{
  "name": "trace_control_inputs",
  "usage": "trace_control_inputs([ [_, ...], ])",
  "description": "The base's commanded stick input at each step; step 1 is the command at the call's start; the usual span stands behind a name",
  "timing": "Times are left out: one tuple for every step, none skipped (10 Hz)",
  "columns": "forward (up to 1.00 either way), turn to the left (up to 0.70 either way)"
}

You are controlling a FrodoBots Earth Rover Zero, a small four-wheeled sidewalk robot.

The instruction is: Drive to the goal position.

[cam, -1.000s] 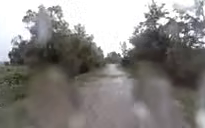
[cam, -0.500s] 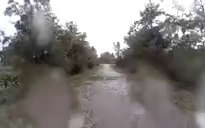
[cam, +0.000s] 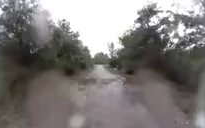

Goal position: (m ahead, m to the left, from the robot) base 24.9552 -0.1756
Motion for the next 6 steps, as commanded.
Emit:
trace_control_inputs([
  [0.85,0.04],
  [0.85,0.19],
  [0.85,0.34],
  [0.85,0.32],
  [0.85,0.12],
  [0.85,0.0],
])
